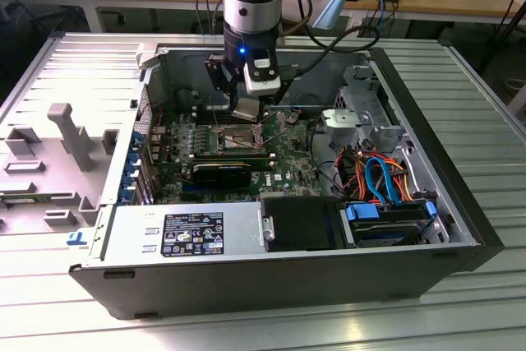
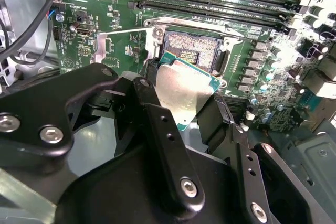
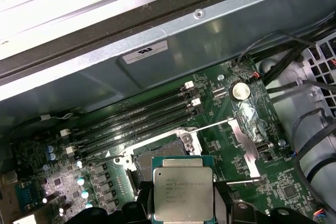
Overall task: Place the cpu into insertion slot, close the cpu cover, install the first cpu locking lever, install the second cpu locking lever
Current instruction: 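Place the cpu into insertion slot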
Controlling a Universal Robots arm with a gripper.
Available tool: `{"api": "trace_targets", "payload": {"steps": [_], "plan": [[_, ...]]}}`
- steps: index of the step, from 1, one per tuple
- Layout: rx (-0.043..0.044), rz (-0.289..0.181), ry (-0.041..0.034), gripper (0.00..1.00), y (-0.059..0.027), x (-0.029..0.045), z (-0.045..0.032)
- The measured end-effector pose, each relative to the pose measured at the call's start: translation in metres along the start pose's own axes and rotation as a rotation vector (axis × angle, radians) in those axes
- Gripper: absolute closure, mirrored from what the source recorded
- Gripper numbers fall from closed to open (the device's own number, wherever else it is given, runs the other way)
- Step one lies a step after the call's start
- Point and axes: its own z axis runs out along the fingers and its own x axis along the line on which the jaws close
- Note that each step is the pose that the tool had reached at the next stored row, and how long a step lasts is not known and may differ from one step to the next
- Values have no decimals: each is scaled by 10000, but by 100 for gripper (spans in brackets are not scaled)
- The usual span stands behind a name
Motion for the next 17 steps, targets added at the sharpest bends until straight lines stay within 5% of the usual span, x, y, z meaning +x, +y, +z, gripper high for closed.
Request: {"api": "trace_targets", "payload": {"steps": [17], "plan": [[-4,226,-17,45,-1,0,10]]}}
